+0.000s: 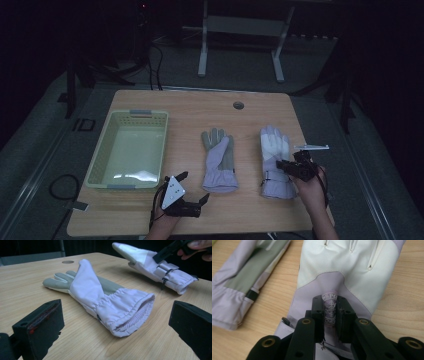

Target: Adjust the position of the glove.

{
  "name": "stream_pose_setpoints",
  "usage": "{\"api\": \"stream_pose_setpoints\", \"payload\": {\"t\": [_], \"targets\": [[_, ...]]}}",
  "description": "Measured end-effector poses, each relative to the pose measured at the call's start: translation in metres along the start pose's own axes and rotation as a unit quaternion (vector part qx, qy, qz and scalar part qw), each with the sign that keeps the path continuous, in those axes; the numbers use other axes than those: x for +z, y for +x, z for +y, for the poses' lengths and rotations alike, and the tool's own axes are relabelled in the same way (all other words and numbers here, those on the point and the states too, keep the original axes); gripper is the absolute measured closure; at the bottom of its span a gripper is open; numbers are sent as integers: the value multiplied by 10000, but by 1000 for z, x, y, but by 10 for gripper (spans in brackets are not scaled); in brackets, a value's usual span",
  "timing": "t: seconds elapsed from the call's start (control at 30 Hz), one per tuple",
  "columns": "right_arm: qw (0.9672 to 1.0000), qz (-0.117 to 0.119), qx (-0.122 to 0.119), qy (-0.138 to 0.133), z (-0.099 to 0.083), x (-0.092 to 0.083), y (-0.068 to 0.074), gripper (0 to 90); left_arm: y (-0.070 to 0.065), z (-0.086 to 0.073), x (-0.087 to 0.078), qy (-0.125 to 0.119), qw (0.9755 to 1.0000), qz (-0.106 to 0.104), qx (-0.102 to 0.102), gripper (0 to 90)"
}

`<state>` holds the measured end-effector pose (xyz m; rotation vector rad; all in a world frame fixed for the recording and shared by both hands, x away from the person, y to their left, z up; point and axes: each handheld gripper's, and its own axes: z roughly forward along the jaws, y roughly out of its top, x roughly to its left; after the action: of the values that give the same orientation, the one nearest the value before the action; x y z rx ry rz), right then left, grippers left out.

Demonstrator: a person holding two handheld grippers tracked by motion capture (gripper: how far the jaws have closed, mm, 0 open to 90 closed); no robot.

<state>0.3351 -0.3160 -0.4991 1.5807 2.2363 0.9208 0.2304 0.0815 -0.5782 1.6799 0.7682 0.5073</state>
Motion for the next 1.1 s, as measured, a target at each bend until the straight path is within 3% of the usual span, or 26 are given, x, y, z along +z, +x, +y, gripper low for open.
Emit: {"api": "stream_pose_setpoints", "payload": {"t": [0.27, 0.57, 0.73, 0.9, 0.97, 1.03, 1.1], "targets": [[9997, -42, -73, 246, 2, 24, -3, 778, 0, 0, 0, 7, 10000, 0, -1, 0], [9997, -22, -70, 254, 7, 38, -10, 754, 0, 0, 0, 9, 10000, -5, -1, 0], [9995, -24, -136, 279, 8, 41, -10, 728, 0, 0, 0, 12, 10000, -18, -4, 0], [9998, 78, -155, 91, 10, 29, -11, 606, 0, 0, 0, 10, 10000, -17, -7, 0], [9993, 177, -324, -30, 12, 23, -12, 543, 1, 0, 0, 9, 10000, -22, -7, 0], [9967, 207, -769, -136, 14, 17, -14, 516, 0, 0, 0, 1, 10000, -24, -16, 0], [9959, 250, -856, -143, 14, 16, -15, 514, 0, 0, 1, 10, 10000, -21, -10, 0]]}}
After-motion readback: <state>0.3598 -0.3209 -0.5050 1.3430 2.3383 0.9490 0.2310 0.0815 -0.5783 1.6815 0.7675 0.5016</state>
